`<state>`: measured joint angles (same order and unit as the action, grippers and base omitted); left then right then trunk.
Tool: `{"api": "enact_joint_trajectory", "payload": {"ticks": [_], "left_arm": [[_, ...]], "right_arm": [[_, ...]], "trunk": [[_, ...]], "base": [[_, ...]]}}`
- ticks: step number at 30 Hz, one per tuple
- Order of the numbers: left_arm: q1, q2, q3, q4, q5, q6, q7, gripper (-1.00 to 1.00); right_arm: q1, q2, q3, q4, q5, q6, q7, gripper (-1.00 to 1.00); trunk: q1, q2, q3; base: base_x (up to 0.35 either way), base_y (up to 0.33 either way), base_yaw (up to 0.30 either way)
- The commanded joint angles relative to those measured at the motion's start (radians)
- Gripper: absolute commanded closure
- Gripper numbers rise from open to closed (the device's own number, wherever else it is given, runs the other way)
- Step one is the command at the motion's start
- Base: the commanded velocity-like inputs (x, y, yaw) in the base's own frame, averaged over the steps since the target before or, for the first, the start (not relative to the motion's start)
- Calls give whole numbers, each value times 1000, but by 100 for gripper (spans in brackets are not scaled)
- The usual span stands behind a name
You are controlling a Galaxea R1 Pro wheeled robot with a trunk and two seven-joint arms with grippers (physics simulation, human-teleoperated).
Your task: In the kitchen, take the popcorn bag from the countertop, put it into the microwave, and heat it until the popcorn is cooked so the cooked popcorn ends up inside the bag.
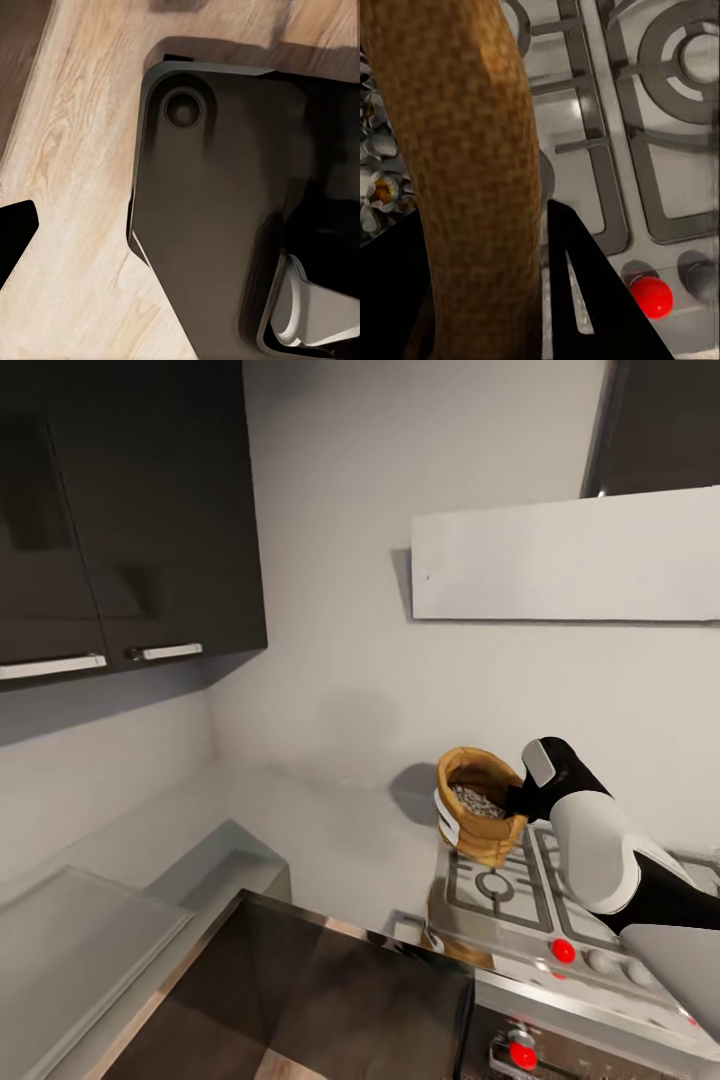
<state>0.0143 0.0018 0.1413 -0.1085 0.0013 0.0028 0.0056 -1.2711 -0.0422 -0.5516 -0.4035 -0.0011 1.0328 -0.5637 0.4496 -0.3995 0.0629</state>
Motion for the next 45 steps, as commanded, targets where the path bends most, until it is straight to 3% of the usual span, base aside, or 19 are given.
{"api": "enact_joint_trajectory", "payload": {"ticks": [1, 10, 11, 15, 17, 20, 24, 29, 35, 45], "left_arm": [[1, 0, 4, -2, 0, 0, 1, -100], [1, 0, 4, -2, 0, 0, 1, -100], [1, 0, 4, -2, 0, 0, 1, -100], [1, 0, 4, -2, 0, 0, 1, -100], [1, 0, 4, -2, 0, 0, 1, -100], [1, 0, 4, -2, 0, 0, 1, -100], [1, 0, 4, -2, 0, 0, 1, -100], [1, 0, 4, -2, 0, 0, 1, -100], [1, 0, 4, -2, 0, 0, 1, -100], [1, -8, 4, -2, 0, -1, 0, -100]], "right_arm": [[-1, 1, -5, 0, 0, 2, -4, 100], [-1, -6, -11, 5, 0, 1, -4, 100], [-1, -11, -27, 5, 0, 1, -4, 100], [-1, -28, -151, 5, 0, 1, -4, 100], [-1, -69, -171, 5, 0, 1, -4, 100], [-1, -87, -176, 5, 0, 1, -4, 100], [0, -91, -177, 5, 0, 1, -4, 100], [2, -90, -177, 8, 0, 1, -15, 100], [2, -86, -177, 8, 0, 0, -110, 100], [2, -74, -177, 9, 0, -1, -117, 100]], "trunk": [[0, 0, 1], [0, 0, 2], [0, 0, 2], [0, 0, 2], [0, 0, 2], [0, 0, 2], [0, 0, 2], [0, 0, 2], [0, 0, 2], [0, 0, 2]], "base": [[0, 0, -270], [0, 0, -292], [0, 0, -298], [0, 0, -298], [0, 0, -298], [0, 0, -298], [0, 0, -298], [0, 0, -298], [0, 0, -298], [0, 0, -255]]}}
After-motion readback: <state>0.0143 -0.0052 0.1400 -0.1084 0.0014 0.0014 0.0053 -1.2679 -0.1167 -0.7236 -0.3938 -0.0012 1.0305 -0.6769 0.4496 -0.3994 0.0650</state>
